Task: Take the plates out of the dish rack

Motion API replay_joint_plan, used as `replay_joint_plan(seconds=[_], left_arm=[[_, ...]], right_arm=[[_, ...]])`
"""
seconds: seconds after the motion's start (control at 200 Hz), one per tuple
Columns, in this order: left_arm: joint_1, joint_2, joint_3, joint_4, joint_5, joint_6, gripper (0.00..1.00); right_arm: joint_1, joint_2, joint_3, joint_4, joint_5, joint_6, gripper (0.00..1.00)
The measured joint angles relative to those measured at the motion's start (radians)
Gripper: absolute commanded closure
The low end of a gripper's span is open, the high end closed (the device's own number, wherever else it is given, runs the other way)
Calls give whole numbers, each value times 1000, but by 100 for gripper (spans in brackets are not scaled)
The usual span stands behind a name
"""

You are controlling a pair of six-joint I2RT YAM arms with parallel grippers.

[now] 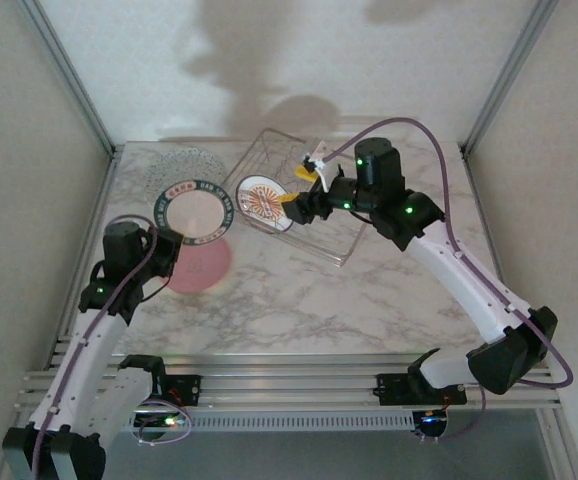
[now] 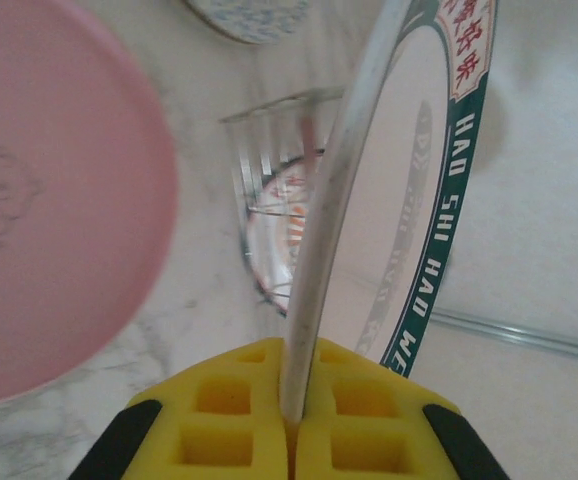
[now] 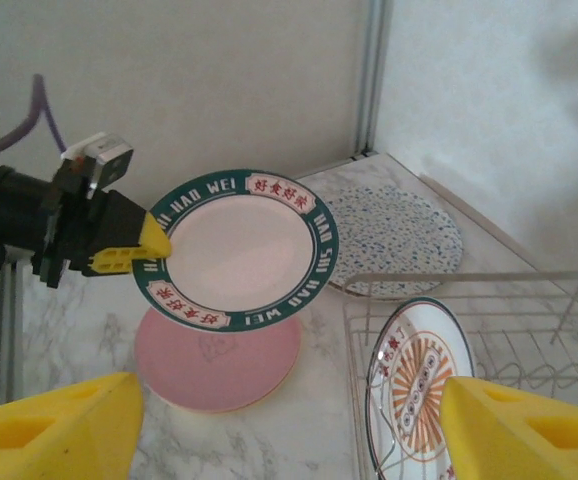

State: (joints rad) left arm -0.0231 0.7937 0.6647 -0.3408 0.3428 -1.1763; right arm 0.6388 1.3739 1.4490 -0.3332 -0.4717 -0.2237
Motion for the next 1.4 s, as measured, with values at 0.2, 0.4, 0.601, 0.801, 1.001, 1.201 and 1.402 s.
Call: replay_joint_plan(seconds=[0.2, 0.4, 0.601, 0.801, 1.001, 1.201, 1.402], left_arm=[[17, -64, -132, -30, -30, -33, 100], [21, -53, -259, -17, -42, -63, 100], [28, -18, -319, 40, -48, -72, 100], [33, 19, -333, 89, -49, -74, 100], [34, 51, -334, 117, -48, -74, 90], [34, 61, -334, 137, -47, -74, 79], [34, 66, -313, 128, -44, -71, 49]], right_arm=[[21, 0, 0, -12, 2, -74, 21], [21, 0, 0, -32, 9, -96, 21], [21, 0, 0, -40, 18, -98, 21], [21, 0, 0, -51, 28, -98, 21], [21, 0, 1, -53, 34, -89, 21], [21, 2, 6, -56, 35, -79, 21], [21, 4, 10, -63, 55, -76, 21]])
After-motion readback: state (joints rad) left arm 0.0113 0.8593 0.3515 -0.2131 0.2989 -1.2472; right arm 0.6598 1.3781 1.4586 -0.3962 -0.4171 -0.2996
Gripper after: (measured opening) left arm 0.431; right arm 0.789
